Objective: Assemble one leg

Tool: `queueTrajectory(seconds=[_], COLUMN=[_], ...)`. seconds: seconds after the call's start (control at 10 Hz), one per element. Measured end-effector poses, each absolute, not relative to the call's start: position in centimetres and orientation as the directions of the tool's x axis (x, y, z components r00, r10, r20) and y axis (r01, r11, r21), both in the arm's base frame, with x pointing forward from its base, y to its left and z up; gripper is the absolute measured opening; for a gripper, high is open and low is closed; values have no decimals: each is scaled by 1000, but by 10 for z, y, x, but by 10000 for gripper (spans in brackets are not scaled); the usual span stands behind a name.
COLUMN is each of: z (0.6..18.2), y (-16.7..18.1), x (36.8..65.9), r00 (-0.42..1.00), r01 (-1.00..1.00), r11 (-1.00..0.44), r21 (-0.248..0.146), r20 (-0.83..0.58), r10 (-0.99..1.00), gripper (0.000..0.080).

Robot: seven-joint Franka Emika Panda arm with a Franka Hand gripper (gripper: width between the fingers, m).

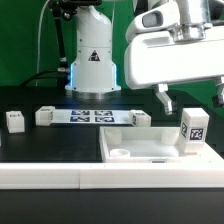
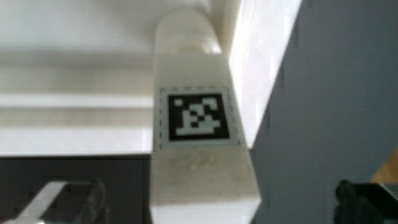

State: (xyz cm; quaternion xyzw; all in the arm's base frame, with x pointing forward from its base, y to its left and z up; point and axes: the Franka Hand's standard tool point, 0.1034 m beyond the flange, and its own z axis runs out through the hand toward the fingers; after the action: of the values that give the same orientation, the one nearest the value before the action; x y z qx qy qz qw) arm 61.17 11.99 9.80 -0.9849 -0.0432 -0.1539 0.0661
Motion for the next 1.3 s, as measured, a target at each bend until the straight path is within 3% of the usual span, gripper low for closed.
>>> queueTrajectory(seconds=[0.4,0.6,0.8,1.0,1.1,1.2,1.3], z=[93,90,88,87,87,87,87], y=[113,116,116,116,115,115,115], x=[620,611,614,614,614,614,614], r00=[996,996,996,996,996,996,996], r01=[64,42,41,41,41,40,39], r11=[-986,-985,-984,-984,-985,-985,-985], r21=[-154,-170,-171,-171,-170,-170,-170], r20=[72,-74,-76,-76,-76,-76,-76], r10=[54,55,55,55,54,53,52], gripper=[649,649,649,405,405,295,295])
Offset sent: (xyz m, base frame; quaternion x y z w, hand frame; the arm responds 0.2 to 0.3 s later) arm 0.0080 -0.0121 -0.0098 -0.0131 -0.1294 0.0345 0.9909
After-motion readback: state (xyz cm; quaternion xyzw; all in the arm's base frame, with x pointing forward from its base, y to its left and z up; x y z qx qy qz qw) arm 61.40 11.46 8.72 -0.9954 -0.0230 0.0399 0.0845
